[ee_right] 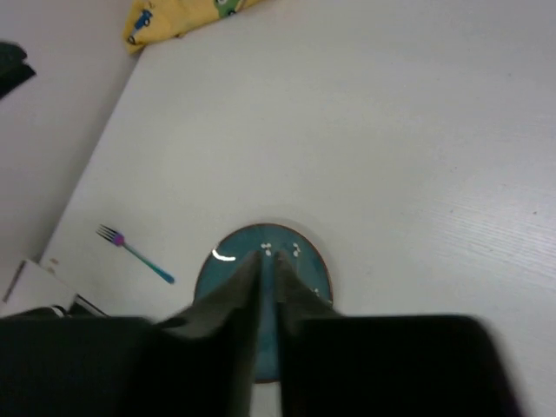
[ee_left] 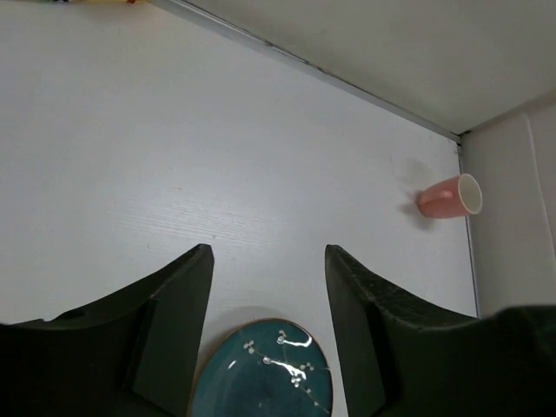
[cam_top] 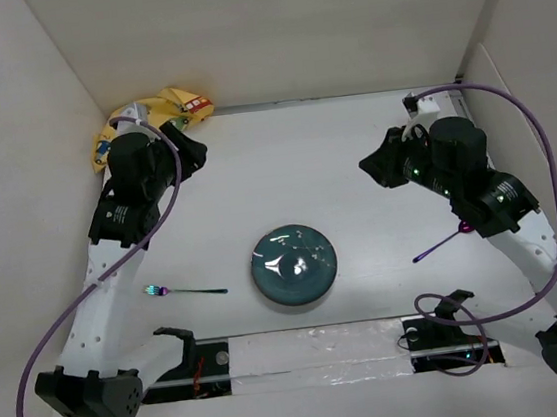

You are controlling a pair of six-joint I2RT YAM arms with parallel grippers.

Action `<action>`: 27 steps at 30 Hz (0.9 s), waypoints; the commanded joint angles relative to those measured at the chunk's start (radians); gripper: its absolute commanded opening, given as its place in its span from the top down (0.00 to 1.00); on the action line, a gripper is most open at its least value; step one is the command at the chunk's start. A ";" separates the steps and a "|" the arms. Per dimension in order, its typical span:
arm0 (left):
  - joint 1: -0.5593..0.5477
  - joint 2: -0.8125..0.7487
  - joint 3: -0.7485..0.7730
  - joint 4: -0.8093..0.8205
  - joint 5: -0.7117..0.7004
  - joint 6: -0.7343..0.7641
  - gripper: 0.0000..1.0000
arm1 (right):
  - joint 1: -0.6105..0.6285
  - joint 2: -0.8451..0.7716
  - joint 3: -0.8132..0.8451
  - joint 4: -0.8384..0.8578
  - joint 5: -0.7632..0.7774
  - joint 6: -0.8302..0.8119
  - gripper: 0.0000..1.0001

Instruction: Set the dinner table for one person

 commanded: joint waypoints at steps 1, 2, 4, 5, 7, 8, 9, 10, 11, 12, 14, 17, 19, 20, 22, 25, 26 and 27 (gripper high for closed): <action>0.005 0.079 0.055 0.024 -0.094 -0.020 0.48 | -0.009 0.000 -0.024 0.033 -0.034 0.000 0.96; 0.015 0.135 0.108 0.023 -0.122 -0.008 0.47 | -0.023 0.005 -0.032 0.035 -0.044 0.006 1.00; 0.069 0.205 0.167 0.030 -0.181 -0.012 0.43 | -0.047 0.010 -0.055 0.044 -0.071 0.010 1.00; 0.103 0.284 0.223 0.053 -0.173 -0.014 0.47 | -0.047 0.013 -0.058 0.047 -0.077 0.010 1.00; 0.213 0.382 0.291 0.089 -0.108 -0.050 0.81 | -0.060 0.025 -0.041 0.038 -0.071 0.010 1.00; 0.244 0.495 0.362 0.095 -0.082 -0.070 0.98 | -0.069 0.037 -0.032 0.025 -0.065 0.005 1.00; 0.269 0.554 0.401 0.093 -0.071 -0.112 1.00 | -0.069 0.045 -0.023 0.022 -0.058 -0.001 1.00; 0.288 0.606 0.435 0.092 -0.080 -0.126 1.00 | -0.069 0.052 -0.012 0.018 -0.058 -0.006 1.00; 0.298 0.716 0.514 0.087 -0.101 -0.135 1.00 | -0.079 0.065 -0.003 0.016 -0.058 -0.010 1.00; 0.311 0.772 0.559 0.058 -0.124 -0.137 1.00 | -0.080 0.071 0.000 0.019 -0.058 -0.012 1.00; 0.330 0.926 0.704 0.023 -0.211 -0.130 1.00 | -0.089 0.083 0.002 0.027 -0.058 -0.017 1.00; 0.344 1.093 0.842 -0.031 -0.245 -0.138 0.86 | -0.098 0.111 0.000 0.042 -0.062 -0.007 1.00; 0.381 1.146 0.865 0.004 -0.223 -0.161 0.69 | -0.098 0.140 0.008 0.050 -0.073 -0.006 1.00; 0.390 1.186 0.871 0.026 -0.213 -0.172 0.64 | -0.098 0.152 0.011 0.059 -0.076 -0.006 1.00; 0.404 1.217 0.869 0.092 -0.193 -0.195 0.49 | -0.098 0.197 0.028 0.061 -0.087 -0.006 1.00; 0.404 1.295 0.915 0.144 -0.175 -0.204 0.37 | -0.098 0.256 0.051 0.062 -0.125 -0.006 0.90; 0.404 1.343 0.953 0.144 -0.167 -0.216 0.37 | -0.098 0.270 0.055 0.065 -0.131 -0.007 0.73; 0.404 1.363 0.967 0.150 -0.163 -0.229 0.36 | -0.087 0.283 0.057 0.070 -0.143 -0.007 0.65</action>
